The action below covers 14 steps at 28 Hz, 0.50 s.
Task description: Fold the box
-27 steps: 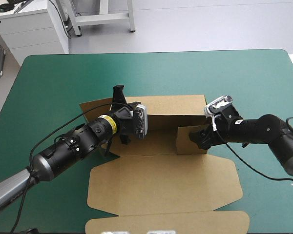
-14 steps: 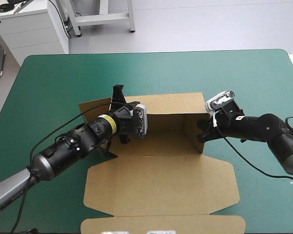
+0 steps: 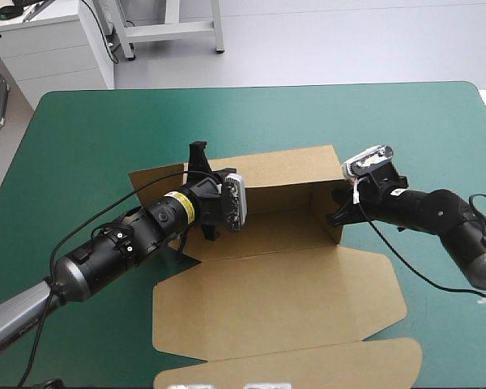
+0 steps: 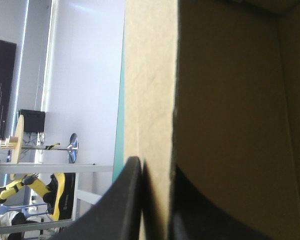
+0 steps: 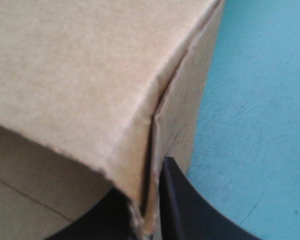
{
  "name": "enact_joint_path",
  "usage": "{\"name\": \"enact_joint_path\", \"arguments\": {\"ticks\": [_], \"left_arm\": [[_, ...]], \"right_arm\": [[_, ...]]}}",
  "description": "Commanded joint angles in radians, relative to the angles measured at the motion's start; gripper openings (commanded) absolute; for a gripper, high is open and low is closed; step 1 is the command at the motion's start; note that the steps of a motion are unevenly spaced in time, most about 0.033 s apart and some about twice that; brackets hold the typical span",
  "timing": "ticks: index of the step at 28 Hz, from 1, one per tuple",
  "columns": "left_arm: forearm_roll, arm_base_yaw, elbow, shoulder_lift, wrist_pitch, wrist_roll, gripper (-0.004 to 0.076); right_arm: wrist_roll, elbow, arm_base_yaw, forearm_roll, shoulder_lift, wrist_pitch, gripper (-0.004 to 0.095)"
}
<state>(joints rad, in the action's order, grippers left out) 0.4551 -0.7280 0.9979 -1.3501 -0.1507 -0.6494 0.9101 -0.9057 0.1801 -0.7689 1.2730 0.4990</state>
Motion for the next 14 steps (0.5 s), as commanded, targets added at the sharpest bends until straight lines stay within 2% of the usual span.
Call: {"name": "enact_joint_path", "arguments": {"ticks": [1,2,5,6,8,14], "left_arm": [[-0.045,-0.047,0.027,0.041,0.013,0.027,0.024],[-0.045,-0.083,0.042,0.048,0.011,0.049,0.0377],[-0.052,-0.138,0.086,0.052,0.009,0.09,0.0572],[-0.051,-0.154,0.106,0.052,0.005,0.103,0.0608],[-0.051,-0.196,0.151,0.052,-0.028,0.115,0.0644],[-0.051,-0.315,0.263,0.054,-0.151,0.115,0.0621]], "right_arm": [[-0.031,-0.035,-0.005,-0.051,-0.03,-0.214,-0.0008],[-0.055,-0.035,-0.005,-0.051,-0.03,-0.255,-0.0008],[-0.076,-0.035,-0.005,-0.032,-0.03,-0.28,-0.0008],[-0.082,-0.035,-0.005,-0.023,-0.03,-0.282,-0.0008],[-0.116,-0.035,-0.005,-0.006,-0.03,-0.295,-0.0008],[-0.212,-0.035,-0.005,0.09,-0.03,-0.307,-0.0008]]}}
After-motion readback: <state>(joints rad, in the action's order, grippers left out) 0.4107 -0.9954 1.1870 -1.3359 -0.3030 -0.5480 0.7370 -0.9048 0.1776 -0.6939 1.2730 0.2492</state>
